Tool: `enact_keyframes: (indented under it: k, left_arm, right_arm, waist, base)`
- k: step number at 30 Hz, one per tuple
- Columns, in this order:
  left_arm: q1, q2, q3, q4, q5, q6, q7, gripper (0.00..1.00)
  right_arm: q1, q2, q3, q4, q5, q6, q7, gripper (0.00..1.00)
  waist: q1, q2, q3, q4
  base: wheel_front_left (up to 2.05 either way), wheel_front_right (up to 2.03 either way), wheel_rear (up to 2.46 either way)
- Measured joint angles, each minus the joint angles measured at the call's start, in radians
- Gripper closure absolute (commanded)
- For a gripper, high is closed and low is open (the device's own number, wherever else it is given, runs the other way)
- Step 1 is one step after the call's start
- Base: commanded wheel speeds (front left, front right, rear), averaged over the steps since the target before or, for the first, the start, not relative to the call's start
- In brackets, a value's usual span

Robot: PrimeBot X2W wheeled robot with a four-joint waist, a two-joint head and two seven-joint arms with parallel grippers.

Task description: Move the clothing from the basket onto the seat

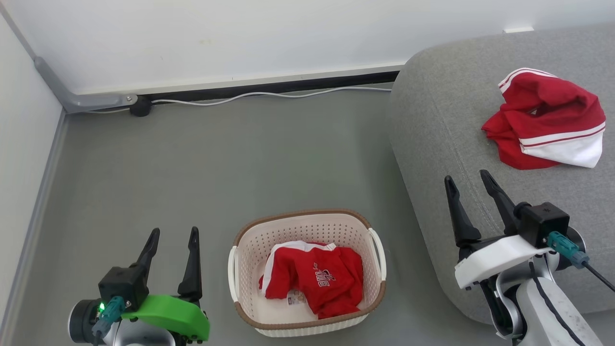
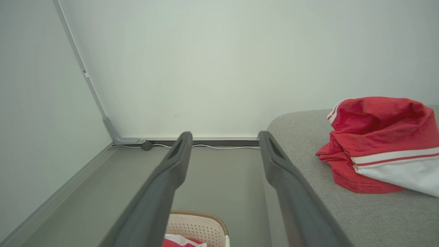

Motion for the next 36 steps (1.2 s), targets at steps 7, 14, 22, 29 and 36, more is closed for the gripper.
enact_keyframes:
  k: [7, 14, 22, 29, 36]
  left_arm:
    - [0.000, -0.007, 0.002, -0.010, 0.008, 0.000, 0.001, 0.00]
    - [0.000, -0.012, 0.006, -0.017, 0.015, 0.000, 0.008, 0.00]
    - [0.000, -0.016, 0.010, -0.021, 0.016, 0.000, 0.014, 0.00]
    - [0.000, -0.018, 0.014, -0.035, 0.044, 0.000, 0.017, 0.00]
    - [-0.003, -0.020, -0.004, -0.043, 0.051, 0.000, 0.026, 0.00]
  right_arm:
    - [0.006, -0.002, 0.000, -0.025, 0.000, 0.000, 0.009, 0.00]
    - [0.009, -0.005, 0.001, -0.043, 0.000, -0.008, 0.018, 0.00]
    - [0.011, -0.007, 0.000, -0.063, 0.002, -0.009, 0.031, 0.00]
    - [0.013, -0.013, 0.000, -0.091, 0.002, -0.010, 0.044, 0.00]
    - [0.013, -0.019, 0.001, -0.132, 0.002, -0.010, 0.055, 0.00]
  waist:
    - [0.0000, 0.0000, 0.008, -0.001]
    - [0.0000, 0.0000, 0.016, -0.001]
    - [0.0000, 0.0000, 0.023, 0.000]
    - [0.0000, 0.0000, 0.042, 0.000]
    - [0.0001, 0.0000, 0.081, -0.003]
  base:
    - [0.00, 0.00, 0.00]
    - [0.00, 0.00, 0.00]
    - [0.00, 0.00, 0.00]
    - [0.00, 0.00, 0.00]
    - [0.00, 0.00, 0.00]
